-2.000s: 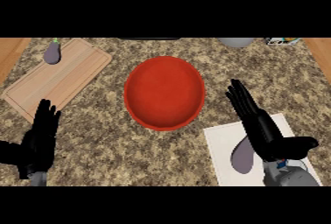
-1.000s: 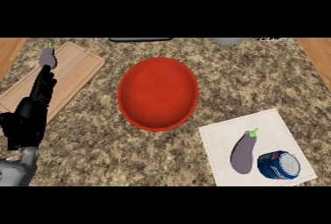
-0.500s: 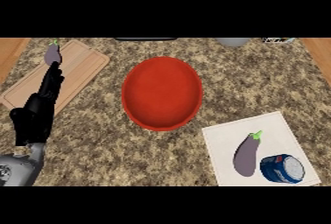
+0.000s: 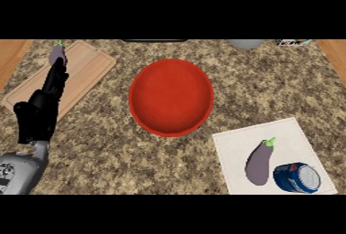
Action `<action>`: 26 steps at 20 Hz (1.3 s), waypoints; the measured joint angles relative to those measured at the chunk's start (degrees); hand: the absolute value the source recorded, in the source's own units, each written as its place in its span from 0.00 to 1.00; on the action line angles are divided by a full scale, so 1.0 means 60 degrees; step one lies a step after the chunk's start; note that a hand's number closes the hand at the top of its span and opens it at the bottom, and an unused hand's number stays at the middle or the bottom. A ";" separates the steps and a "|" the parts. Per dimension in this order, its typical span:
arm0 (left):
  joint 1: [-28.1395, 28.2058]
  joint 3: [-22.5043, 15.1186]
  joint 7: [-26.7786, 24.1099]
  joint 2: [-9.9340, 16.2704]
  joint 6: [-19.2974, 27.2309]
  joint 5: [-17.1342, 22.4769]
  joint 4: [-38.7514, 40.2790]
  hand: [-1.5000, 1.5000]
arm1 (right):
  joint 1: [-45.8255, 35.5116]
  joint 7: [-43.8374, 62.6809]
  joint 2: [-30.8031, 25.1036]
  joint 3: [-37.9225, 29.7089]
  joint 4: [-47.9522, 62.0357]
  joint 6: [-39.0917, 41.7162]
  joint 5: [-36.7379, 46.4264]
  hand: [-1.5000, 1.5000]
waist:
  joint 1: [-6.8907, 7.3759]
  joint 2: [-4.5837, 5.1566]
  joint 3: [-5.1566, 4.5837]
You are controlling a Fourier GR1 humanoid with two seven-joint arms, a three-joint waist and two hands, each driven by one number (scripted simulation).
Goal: Pick the can from the placemat and place it in the bowl
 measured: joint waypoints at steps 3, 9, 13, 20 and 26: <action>0.0079 0.0113 0.0038 -0.0061 -0.0155 -0.0032 -0.0102 0.50 | -0.0416 0.0767 0.0142 0.0524 -0.0256 0.0159 0.0454 0.00 | 0.0038 0.0000 0.0000; 0.0226 0.0168 0.0145 -0.0296 -0.0196 -0.0305 -0.0278 0.50 | -0.0807 0.2206 0.0486 0.1556 -0.0539 0.0476 0.1520 0.00 | 0.0056 -0.0002 0.0004; 0.0231 0.0178 0.0425 -0.0504 -0.0193 -0.0607 -0.0541 0.50 | -0.1302 0.2819 0.1107 0.2206 -0.0164 0.0582 0.2350 0.00 | 0.0055 -0.0001 0.0007; 0.0254 0.0652 0.0322 -0.0781 -0.0636 -0.0917 -0.0370 0.50 | -0.1778 0.2435 0.2267 0.2553 0.0903 0.0659 0.3712 0.00 | 0.0013 -0.0004 0.0009; 0.0457 0.1019 0.0273 -0.1079 -0.1016 -0.1147 -0.0497 0.50 | -0.2047 0.2086 0.3122 0.2695 0.1517 0.0785 0.4658 0.00 | 0.0011 -0.0007 0.0008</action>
